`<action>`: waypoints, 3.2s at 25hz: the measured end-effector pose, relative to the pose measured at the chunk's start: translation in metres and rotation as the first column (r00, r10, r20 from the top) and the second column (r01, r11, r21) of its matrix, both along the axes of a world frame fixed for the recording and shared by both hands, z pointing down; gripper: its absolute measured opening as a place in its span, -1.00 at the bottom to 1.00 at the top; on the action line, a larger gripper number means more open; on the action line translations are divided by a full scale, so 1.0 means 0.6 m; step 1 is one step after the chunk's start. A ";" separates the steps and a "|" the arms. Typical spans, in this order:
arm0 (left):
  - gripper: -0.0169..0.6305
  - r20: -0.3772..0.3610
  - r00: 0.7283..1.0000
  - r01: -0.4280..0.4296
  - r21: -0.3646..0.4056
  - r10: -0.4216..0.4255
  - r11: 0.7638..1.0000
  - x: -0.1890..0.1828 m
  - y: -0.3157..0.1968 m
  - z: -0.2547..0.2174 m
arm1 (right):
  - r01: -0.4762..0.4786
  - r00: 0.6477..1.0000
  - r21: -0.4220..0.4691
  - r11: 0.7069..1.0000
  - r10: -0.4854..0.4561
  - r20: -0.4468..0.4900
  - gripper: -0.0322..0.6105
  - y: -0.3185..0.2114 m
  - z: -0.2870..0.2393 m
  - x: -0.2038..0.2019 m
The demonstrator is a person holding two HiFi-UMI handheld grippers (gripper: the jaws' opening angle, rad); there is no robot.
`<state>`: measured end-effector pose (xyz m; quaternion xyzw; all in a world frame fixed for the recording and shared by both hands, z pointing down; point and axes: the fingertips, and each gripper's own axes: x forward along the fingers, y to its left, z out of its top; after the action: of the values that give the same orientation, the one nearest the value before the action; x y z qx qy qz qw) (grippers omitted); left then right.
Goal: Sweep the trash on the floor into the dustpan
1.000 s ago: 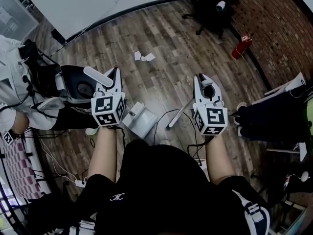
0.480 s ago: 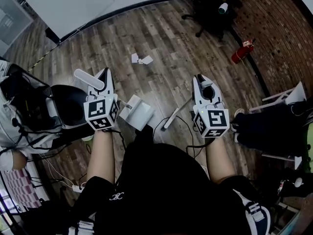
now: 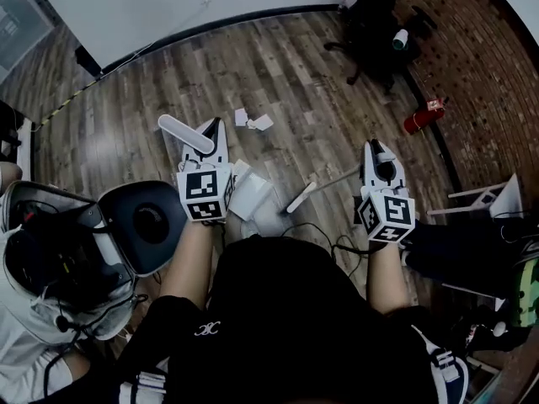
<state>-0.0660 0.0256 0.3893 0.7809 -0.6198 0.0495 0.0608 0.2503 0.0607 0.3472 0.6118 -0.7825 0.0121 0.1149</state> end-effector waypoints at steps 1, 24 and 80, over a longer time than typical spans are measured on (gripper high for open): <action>-0.97 0.000 1.000 -0.003 -0.001 0.003 1.000 -0.009 -0.017 0.002 | -0.006 1.000 0.009 1.000 0.006 -0.005 -0.72 -0.017 -0.005 -0.008; -0.97 0.105 0.959 0.277 -0.134 -0.264 0.951 -0.224 -0.353 0.111 | 0.104 0.994 -0.062 0.993 -0.105 -0.016 -0.72 -0.448 0.097 -0.092; -0.96 0.084 0.946 0.322 -0.167 -0.312 0.932 -0.429 -0.901 0.461 | 0.604 0.790 -0.135 0.785 -0.613 -0.029 -0.72 -0.834 0.281 -0.776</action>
<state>-0.3232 -0.5151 0.6658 0.6603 -0.7321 0.1164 0.1202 -0.2153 -0.4398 0.5157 0.3192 -0.9311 -0.0008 0.1765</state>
